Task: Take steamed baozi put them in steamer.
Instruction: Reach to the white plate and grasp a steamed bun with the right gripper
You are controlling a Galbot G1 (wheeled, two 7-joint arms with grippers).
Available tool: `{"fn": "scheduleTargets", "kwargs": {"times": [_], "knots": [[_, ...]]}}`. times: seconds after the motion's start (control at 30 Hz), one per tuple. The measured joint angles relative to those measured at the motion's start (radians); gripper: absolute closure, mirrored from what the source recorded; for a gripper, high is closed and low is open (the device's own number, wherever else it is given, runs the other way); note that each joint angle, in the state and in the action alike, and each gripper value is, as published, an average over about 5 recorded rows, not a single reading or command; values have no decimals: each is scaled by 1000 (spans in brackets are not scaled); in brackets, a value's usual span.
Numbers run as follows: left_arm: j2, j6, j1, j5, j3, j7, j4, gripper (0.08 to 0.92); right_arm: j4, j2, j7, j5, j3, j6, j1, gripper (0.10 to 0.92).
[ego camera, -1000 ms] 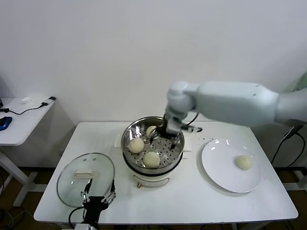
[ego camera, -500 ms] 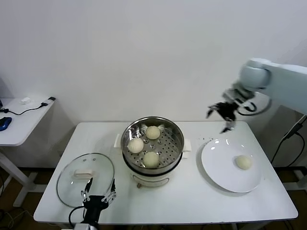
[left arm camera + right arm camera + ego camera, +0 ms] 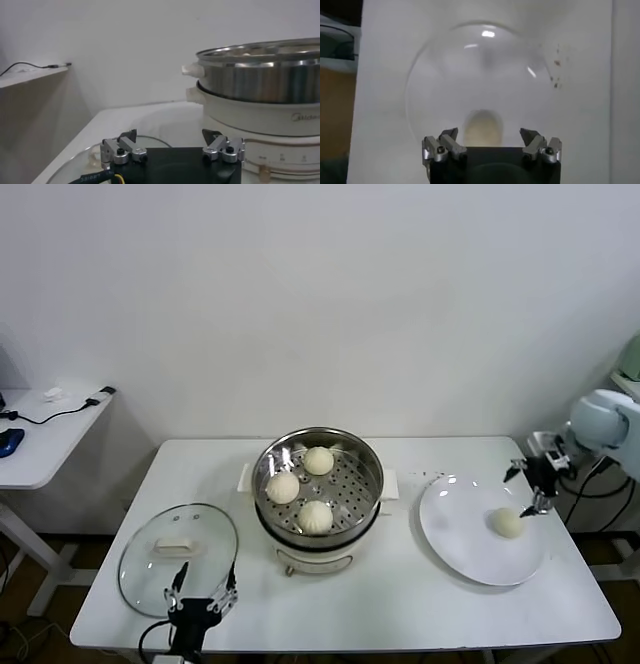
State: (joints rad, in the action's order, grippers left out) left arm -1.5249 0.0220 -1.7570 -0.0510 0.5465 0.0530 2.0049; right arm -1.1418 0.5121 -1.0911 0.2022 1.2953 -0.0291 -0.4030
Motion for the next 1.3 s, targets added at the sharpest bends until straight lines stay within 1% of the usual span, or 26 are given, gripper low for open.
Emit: {"fn": "scheduleTargets", "kwargs": {"times": [0.23, 0.47, 0.77, 1.0, 1.3], "knots": [[-3, 2, -3, 1, 7, 0, -4, 177, 93, 35, 24, -42, -114, -28, 149, 203], [-3, 3, 2, 4, 12, 1, -13, 177, 167, 86, 45, -70, -180, -40, 232, 203], [-3, 4, 8, 5, 11, 1, -21, 177, 215, 131, 63, -99, -222, -55, 284, 210], [-3, 3, 7, 5, 10, 1, -20, 177, 230, 147, 71, -126, -239, -66, 305, 275], [-2, 2, 4, 4, 6, 2, -13, 177, 224, 149, 76, -132, -244, -79, 301, 419]]}}
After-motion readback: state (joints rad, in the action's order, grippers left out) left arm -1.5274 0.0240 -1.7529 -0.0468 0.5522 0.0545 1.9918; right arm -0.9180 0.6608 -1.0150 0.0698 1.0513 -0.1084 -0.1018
